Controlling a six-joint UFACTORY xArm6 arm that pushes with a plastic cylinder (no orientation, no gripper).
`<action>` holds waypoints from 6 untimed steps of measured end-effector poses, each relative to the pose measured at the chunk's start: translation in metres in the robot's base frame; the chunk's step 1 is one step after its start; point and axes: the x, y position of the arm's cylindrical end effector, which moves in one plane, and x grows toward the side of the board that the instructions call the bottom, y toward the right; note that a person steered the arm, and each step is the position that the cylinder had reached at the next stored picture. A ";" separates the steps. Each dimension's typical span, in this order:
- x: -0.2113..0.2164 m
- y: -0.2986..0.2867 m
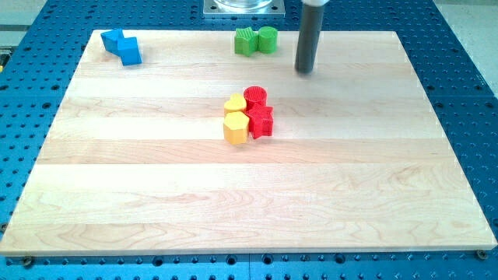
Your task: Push the green blocks towards the left
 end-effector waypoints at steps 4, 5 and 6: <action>-0.001 -0.170; 0.014 -0.177; 0.014 -0.177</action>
